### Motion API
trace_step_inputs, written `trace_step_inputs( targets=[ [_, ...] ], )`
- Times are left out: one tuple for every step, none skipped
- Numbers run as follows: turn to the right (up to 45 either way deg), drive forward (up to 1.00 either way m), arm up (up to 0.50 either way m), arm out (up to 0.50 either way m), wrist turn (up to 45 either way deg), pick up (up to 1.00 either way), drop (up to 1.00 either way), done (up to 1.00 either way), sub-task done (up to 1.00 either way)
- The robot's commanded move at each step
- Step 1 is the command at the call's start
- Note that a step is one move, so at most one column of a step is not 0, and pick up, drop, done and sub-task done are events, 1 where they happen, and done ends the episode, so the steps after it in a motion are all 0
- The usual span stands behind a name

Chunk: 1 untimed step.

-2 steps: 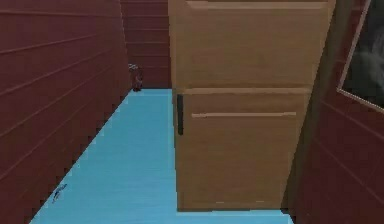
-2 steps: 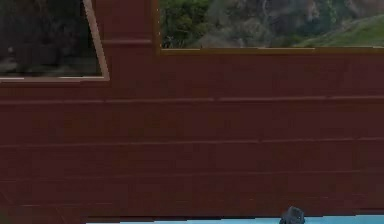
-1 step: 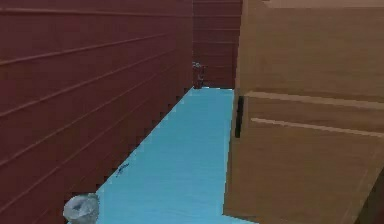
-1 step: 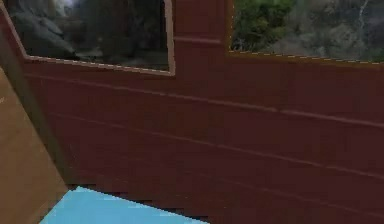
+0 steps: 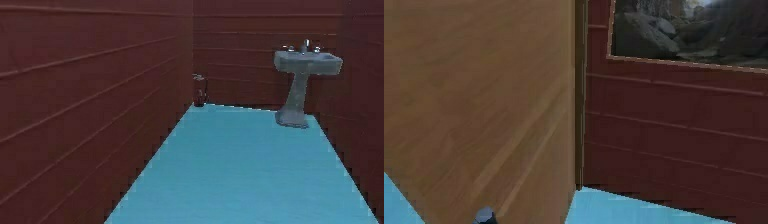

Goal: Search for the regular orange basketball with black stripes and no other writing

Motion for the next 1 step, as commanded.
trace_step_inputs(
  targets=[
    [-12.0, 0.0, 0.0, 0.0, 0.0, 0.0, 0.0, 0.0, 0.0]
  ],
)
